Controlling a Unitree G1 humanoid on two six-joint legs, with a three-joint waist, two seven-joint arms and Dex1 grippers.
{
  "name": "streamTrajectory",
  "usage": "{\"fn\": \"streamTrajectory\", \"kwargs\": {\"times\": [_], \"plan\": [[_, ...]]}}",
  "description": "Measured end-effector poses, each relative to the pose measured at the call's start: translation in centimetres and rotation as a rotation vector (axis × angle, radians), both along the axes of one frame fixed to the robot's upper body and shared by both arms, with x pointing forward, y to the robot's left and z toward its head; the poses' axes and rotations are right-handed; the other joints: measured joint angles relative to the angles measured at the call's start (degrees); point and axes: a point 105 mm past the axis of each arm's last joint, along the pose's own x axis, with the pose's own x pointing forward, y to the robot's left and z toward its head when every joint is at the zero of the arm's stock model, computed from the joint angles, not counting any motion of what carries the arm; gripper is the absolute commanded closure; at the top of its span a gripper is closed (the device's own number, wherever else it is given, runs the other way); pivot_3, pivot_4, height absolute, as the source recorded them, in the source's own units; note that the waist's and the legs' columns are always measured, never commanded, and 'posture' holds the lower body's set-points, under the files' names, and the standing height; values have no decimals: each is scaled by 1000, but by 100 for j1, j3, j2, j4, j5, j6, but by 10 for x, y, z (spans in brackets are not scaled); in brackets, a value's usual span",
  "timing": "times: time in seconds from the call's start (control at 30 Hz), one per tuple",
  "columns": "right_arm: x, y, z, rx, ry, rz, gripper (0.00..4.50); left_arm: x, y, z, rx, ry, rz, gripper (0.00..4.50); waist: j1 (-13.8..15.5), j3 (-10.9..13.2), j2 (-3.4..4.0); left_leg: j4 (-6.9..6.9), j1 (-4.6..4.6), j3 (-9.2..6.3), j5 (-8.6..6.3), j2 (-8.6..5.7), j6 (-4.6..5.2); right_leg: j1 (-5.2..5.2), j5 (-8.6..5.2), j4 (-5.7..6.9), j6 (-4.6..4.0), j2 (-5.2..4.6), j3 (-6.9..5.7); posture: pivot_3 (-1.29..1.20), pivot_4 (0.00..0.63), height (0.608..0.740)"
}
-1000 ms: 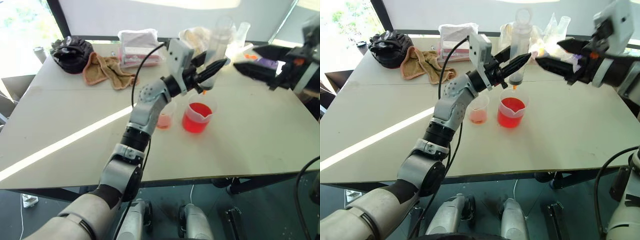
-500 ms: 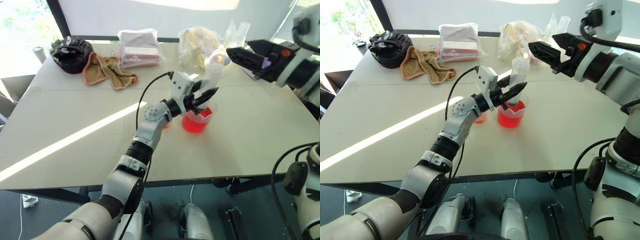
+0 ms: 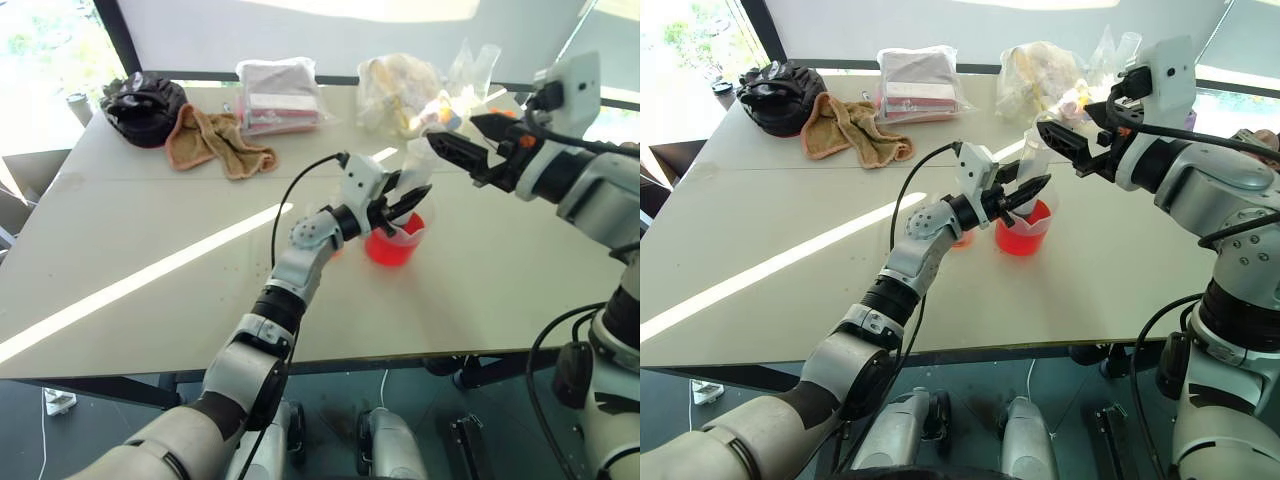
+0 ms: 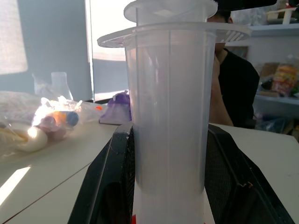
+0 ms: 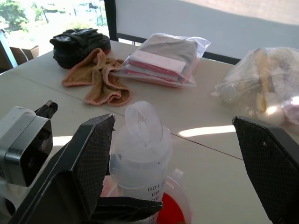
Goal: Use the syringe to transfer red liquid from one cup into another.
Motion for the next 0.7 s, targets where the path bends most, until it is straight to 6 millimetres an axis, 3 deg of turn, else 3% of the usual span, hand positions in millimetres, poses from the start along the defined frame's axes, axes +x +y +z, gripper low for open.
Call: {"fn": "streamTrajectory", "kwargs": {"times": [0.13, 0.17, 0.23, 0.4, 0.47, 0.7], "plan": [[4, 0, -5, -8, 13, -29, 308, -1, -1, 0, 5, -2, -4, 3095, -7, 0, 0, 0, 0, 0, 0, 0, 1, 0, 0, 0, 0, 1, 0, 0, 150, 740], [5, 0, -7, -14, 18, -36, 565, -1, -1, 0, 5, -2, -4, 3095, -5, 0, 0, 0, 0, 0, -1, 0, 1, 0, 0, 0, 0, 1, 0, 0, 150, 740], [6, 1, -10, -21, 24, -45, 1230, -1, -1, -1, 5, 0, -4, 3095, -4, 0, 0, 0, 0, 0, -1, 0, 2, 0, 0, 0, 0, 1, 0, 0, 150, 740], [9, 7, -11, -19, 13, -40, 3760, -1, -3, -2, 8, 7, -5, 3095, -5, 0, 0, 0, 0, 0, -1, 0, 2, 0, 0, 0, 0, 1, 0, 0, 150, 740], [10, 10, -12, -24, 14, -32, 4477, -2, -4, -4, 11, 12, -8, 3095, -4, 0, 0, 0, 0, 0, -1, 0, 3, 0, 0, 0, 0, 2, 0, 0, 150, 740], [12, 16, -13, 5, 19, -27, 4477, -2, -3, -6, 9, 18, 0, 3095, -10, 0, 0, 0, 0, 0, -2, 1, 4, 0, 0, -1, 0, 2, 0, 0, 150, 740]]}}
